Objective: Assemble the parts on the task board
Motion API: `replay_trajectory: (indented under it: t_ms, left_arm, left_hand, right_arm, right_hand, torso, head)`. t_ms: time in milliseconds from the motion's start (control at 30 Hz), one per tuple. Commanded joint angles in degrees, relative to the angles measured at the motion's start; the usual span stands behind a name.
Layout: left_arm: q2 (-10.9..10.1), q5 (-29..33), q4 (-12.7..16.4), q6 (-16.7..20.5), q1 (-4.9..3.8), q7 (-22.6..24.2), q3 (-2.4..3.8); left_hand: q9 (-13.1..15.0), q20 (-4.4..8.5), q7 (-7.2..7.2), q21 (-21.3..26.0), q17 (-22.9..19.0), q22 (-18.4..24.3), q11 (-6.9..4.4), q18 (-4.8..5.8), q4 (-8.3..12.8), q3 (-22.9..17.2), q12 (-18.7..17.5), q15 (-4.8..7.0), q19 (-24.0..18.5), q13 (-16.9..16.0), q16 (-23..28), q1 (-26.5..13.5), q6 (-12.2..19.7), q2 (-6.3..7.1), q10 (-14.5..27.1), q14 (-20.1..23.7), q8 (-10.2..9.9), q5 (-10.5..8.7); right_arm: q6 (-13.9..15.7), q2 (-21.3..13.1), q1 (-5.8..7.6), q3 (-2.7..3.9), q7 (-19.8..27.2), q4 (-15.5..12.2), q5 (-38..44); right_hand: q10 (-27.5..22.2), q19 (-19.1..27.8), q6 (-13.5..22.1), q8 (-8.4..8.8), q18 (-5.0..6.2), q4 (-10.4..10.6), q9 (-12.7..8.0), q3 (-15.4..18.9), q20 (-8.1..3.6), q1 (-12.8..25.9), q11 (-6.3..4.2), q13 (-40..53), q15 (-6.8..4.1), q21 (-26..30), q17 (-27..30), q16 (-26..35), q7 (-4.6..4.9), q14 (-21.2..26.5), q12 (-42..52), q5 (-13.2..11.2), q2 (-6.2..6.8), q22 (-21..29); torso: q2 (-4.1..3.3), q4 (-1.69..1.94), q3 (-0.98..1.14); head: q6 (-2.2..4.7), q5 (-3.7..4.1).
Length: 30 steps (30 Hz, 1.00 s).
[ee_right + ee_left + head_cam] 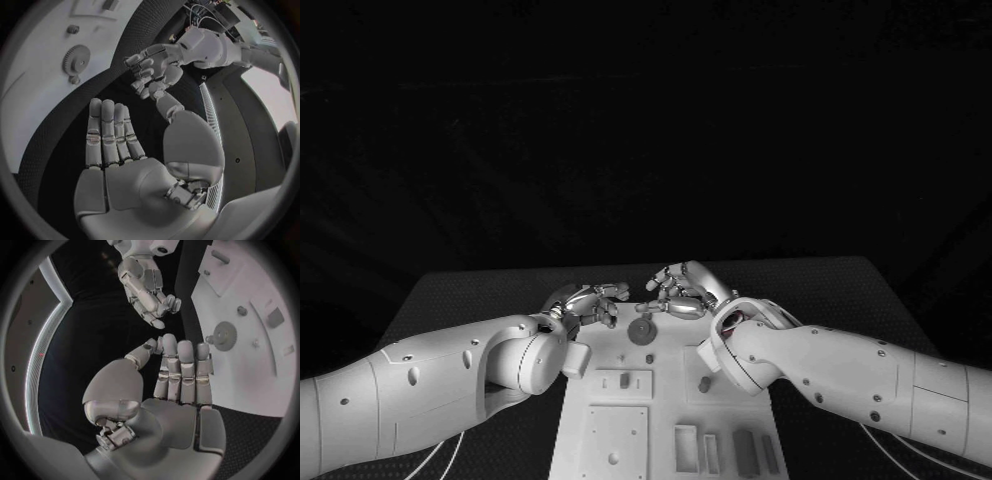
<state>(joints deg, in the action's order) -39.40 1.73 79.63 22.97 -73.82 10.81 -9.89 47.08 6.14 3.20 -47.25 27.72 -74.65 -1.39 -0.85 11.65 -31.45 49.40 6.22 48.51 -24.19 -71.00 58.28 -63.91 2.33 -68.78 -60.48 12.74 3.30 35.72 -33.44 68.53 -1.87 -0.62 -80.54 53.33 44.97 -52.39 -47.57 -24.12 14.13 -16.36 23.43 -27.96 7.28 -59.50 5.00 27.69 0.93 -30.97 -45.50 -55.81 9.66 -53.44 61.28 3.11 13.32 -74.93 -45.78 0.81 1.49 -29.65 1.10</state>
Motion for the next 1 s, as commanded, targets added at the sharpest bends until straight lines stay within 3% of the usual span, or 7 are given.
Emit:
replay_trajectory:
  t_ms: [33,233,333,633,1000]
  left_arm:
    - [0.2,1.2,0.4,0.2,-0.01,1.3,0.03]
    - [0.5,1.4,0.7,-0.3,0.00,1.2,0.04]
    - [0.7,1.4,0.8,-0.5,0.01,1.0,0.04]
    - [0.7,0.9,1.1,-0.9,0.01,0.4,0.04]
    - [0.9,0.9,1.2,-1.4,0.01,0.3,0.04]
  left_hand:
    - [-0.6,5.39,-0.01,-0.1,0.3,-0.2,-1.31,0.85,4.8,-4.2,0.9,0.35,0.3,-0.3,-0.7,0.2,-1.2,0.57,0.8,-0.4,-0.4,-0.26]
    - [-1.2,5.54,-0.06,-0.2,0.5,-0.5,-1.38,0.85,4.8,-3.9,1.5,0.52,0.5,-0.5,-1.1,0.4,-1.5,0.66,0.9,-0.4,-0.6,-0.32]
    - [-2.4,6.13,-0.28,-1.2,1.5,-1.2,-1.77,0.68,4.9,-3.3,4.0,1.48,1.5,-1.5,-3.3,0.8,-2.0,0.84,0.3,-1.1,-1.1,-0.33]
    - [-4.0,6.69,-0.43,-2.1,2.1,-1.5,-2.01,0.68,4.9,-2.8,6.1,2.22,2.1,-2.0,-5.1,1.2,-2.6,1.03,0.3,-1.1,-1.6,-0.31]
    - [-5.4,7.34,-0.65,-3.3,2.7,-1.5,-2.32,0.63,4.9,-2.4,8.8,3.00,2.7,-2.6,-7.3,1.4,-3.1,1.05,0.0,-1.4,-1.8,-0.29]
  right_arm:
    - [2.2,0.8,-0.35,-0.07,0.0,0.7,3.3]
    - [4.2,2.2,-0.79,-0.18,0.5,1.3,4.8]
    - [5.6,2.5,-0.81,-0.19,0.7,1.4,5.6]
    - [7.2,2.9,-0.81,-0.19,1.3,1.5,7.1]
    - [6.8,3.5,-0.90,-0.21,1.4,1.7,7.8]
  right_hand:
    - [0.2,-0.5,-0.6,-0.52,0.87,-0.1,0.4,0.7,-0.11,-0.6,-0.53,0.6,-0.41,-0.9,-0.6,-1.0,-0.07,-0.2,0.8,-0.3,-0.05,-1.6]
    - [0.9,-1.7,-1.4,-1.10,0.87,-0.2,1.3,1.6,-0.69,-1.2,-1.05,2.2,-1.05,-3.3,-2.2,-3.7,-0.49,-0.9,3.0,-0.3,0.09,-1.7]
    - [0.9,-2.5,-2.0,-1.41,0.87,-0.1,2.0,2.2,-1.44,-1.7,-1.61,3.8,-1.77,-5.9,-3.9,-6.3,-0.85,-0.9,5.0,-0.3,-0.05,-1.7]
    - [1.1,-2.9,-3.0,-1.53,0.87,0.0,3.6,1.8,-2.64,-2.2,-2.43,7.1,-2.95,-11.7,-6.4,-10.8,-1.49,-0.8,8.3,-0.3,-0.35,-1.6]
    - [3.1,-4.1,-6.5,-2.75,0.87,0.0,6.0,-2.4,-4.13,-5.0,-3.96,10.7,-4.50,-18.0,-8.7,-15.3,-3.05,-2.2,11.6,-0.3,-0.98,-1.6]
  torso:
    - [-0.01,0.03,0.05]
    - [-0.02,0.01,0.10]
    - [-0.01,-0.03,0.12]
    - [0.00,-0.05,0.12]
    - [-0.01,-0.08,0.13]
  head:
    - [-0.07,0.05]
    - [-0.08,0.01]
    - [-0.13,0.01]
    - [-0.21,-0.05]
    - [-0.41,0.03]
